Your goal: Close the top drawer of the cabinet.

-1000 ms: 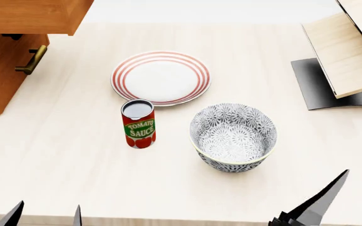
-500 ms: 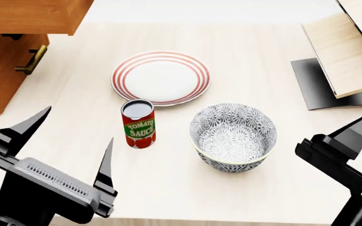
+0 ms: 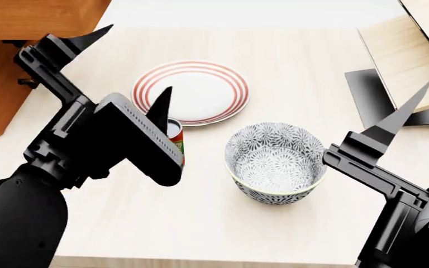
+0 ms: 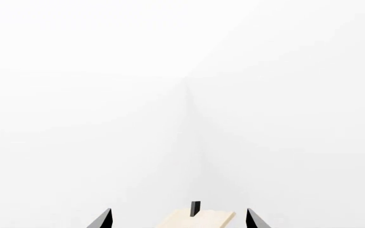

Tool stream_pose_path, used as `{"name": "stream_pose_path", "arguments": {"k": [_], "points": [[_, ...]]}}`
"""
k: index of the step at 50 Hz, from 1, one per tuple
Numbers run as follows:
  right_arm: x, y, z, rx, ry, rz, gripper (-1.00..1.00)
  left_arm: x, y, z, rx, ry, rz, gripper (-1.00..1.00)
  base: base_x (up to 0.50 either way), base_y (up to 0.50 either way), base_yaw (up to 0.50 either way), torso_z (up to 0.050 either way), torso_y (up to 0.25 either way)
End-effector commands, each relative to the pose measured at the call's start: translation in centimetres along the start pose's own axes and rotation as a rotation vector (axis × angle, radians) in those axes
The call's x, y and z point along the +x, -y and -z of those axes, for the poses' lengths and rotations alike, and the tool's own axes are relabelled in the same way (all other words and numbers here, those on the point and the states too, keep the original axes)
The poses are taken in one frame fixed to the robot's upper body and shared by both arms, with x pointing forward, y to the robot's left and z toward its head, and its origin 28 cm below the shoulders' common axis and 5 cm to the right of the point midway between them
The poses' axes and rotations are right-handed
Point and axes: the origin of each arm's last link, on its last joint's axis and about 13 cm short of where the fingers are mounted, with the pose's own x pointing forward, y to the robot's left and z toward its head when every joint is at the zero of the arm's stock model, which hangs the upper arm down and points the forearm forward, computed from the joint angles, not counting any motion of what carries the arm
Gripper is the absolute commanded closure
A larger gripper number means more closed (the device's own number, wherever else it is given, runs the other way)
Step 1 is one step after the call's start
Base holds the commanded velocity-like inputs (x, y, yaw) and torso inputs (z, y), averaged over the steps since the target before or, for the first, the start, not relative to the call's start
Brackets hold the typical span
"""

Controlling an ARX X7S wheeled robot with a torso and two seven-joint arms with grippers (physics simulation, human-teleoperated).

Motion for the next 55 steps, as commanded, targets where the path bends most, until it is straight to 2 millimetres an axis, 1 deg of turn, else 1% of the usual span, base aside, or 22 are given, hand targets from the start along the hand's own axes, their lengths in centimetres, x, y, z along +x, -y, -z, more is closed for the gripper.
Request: {"name": "stream_pose_path", "arguments": {"k": [1,5,6,7,8,9,15,18,21,32,37,40,44,49,55], "points": [[0.3,0.1,-0.5,0.001,-0.009,-0.008,-1.00,5.3,-4.7,-3.0,0.454,0.016,-0.017,-1.00,0.00,0.00,0.00,0.000,0.000],[0.3,0.2,-0.6,0.002,-0.007,-0.002,-1.00,6.3,-5.2,-3.4,0.517,0.016,-0.003,-1.00,0.00,0.00,0.00,0.000,0.000],[0.9,-0.4,-0.9,0.039,-0.026,-0.003,-1.00,9.1,-4.1,-8.6,0.738,0.198,0.070,-1.00,0.00,0.00,0.00,0.000,0.000],[1.0,-0.4,-1.0,0.040,-0.026,-0.003,-1.00,10.3,-4.3,-7.4,0.786,0.137,0.109,-1.00,0.00,0.00,0.00,0.000,0.000],[1.0,-0.4,-1.0,0.040,-0.025,-0.002,-1.00,11.0,-4.7,-4.6,0.786,-0.005,0.146,-1.00,0.00,0.00,0.00,0.000,0.000],[0.9,-0.3,-1.1,0.039,-0.023,0.001,-1.00,11.2,-4.7,-3.8,0.791,-0.043,0.164,-1.00,0.00,0.00,0.00,0.000,0.000],[0.8,-0.3,-1.2,0.044,-0.025,0.005,-1.00,11.8,-4.7,-3.5,0.819,-0.055,0.182,-1.00,0.00,0.00,0.00,0.000,0.000],[0.7,-0.2,-1.2,0.048,-0.025,0.007,-1.00,12.1,-4.4,-2.8,0.808,-0.070,0.192,-1.00,0.00,0.00,0.00,0.000,0.000],[0.8,-0.3,-1.4,0.054,-0.023,0.009,-1.00,12.0,-3.7,-2.1,0.812,-0.081,0.214,-1.00,0.00,0.00,0.00,0.000,0.000],[0.9,-0.9,-1.2,0.071,-0.026,0.007,-1.00,12.4,-4.5,-2.5,0.828,-0.079,0.207,-1.00,0.00,0.00,0.00,0.000,0.000],[1.0,-0.8,-1.1,0.070,-0.029,0.007,-1.00,12.5,-5.4,-3.0,0.786,-0.096,0.136,-1.00,0.00,0.00,0.00,0.000,0.000],[1.1,-0.8,-1.3,0.073,-0.029,0.006,-1.00,12.6,-5.6,-3.3,0.783,-0.104,0.129,-1.00,0.01,0.00,0.00,0.000,0.000],[1.2,-0.7,-1.0,0.070,-0.035,0.000,-1.00,12.7,-6.0,-3.7,0.764,-0.106,0.111,-1.00,0.42,0.02,0.00,0.000,0.000],[1.2,-0.8,-1.1,0.070,-0.028,-0.004,-1.00,12.7,-6.0,-3.7,0.739,-0.111,0.110,-1.00,0.50,0.04,0.00,0.000,0.000],[1.2,-0.7,-1.1,0.064,-0.029,-0.002,-1.00,12.7,-5.4,-3.4,0.716,-0.116,0.124,-1.00,0.42,0.04,0.00,0.000,0.000]]}}
